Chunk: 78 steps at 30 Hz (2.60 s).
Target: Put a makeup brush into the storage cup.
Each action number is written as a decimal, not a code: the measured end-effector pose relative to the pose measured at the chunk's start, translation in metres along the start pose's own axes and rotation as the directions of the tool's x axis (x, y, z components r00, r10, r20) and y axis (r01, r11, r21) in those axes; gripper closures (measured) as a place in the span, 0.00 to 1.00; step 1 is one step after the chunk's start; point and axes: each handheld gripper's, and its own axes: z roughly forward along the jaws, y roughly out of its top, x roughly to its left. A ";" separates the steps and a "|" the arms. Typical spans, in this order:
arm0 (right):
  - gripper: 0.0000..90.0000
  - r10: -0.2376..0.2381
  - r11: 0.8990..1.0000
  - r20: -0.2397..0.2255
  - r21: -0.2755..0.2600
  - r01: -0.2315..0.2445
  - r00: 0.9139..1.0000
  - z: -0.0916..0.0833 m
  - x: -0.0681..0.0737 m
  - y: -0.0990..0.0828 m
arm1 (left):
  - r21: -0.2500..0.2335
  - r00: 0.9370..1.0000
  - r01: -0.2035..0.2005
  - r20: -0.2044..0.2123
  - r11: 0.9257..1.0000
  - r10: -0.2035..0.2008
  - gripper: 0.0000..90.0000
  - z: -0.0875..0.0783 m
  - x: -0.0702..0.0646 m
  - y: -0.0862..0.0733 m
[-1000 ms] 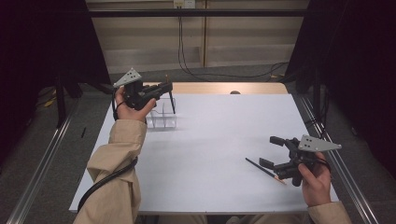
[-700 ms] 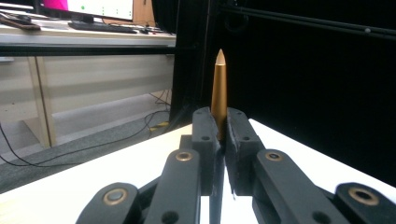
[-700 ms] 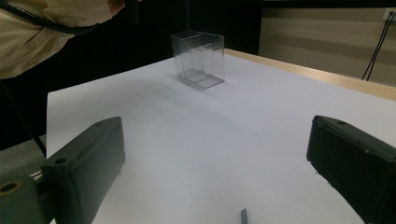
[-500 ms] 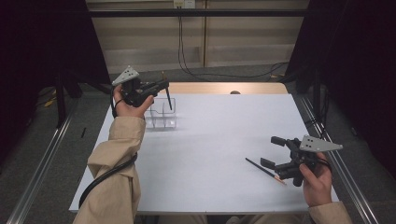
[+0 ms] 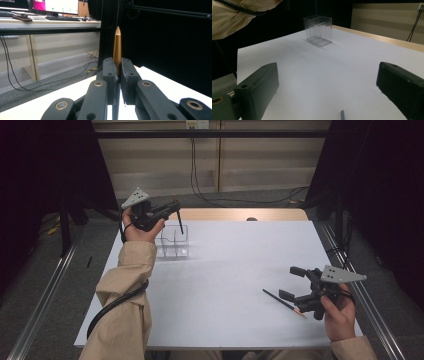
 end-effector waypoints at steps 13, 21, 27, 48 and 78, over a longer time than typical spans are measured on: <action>0.04 0.004 1.000 -0.003 0.001 -0.004 1.000 -0.001 -0.002 -0.002 | 0.015 0.999 -0.036 -0.021 0.999 0.036 0.93 0.008 0.005 -0.011; 0.04 0.005 1.000 -0.003 0.000 -0.005 1.000 -0.002 -0.001 -0.001 | 0.013 0.998 -0.038 -0.043 0.999 0.038 0.93 0.010 0.007 -0.016; 0.04 0.005 1.000 0.001 0.000 -0.005 1.000 -0.003 -0.002 -0.001 | 0.013 0.998 -0.037 -0.042 0.999 0.038 0.93 0.013 0.006 -0.019; 0.04 0.000 1.000 -0.009 0.009 0.000 1.000 -0.003 -0.001 -0.002 | 0.026 0.997 -0.043 -0.063 0.999 0.044 0.93 0.018 0.007 -0.033; 0.04 -0.006 1.000 -0.018 0.015 0.007 1.000 -0.002 0.000 -0.002 | 0.043 0.997 -0.050 -0.062 0.998 0.053 0.92 0.019 0.006 -0.046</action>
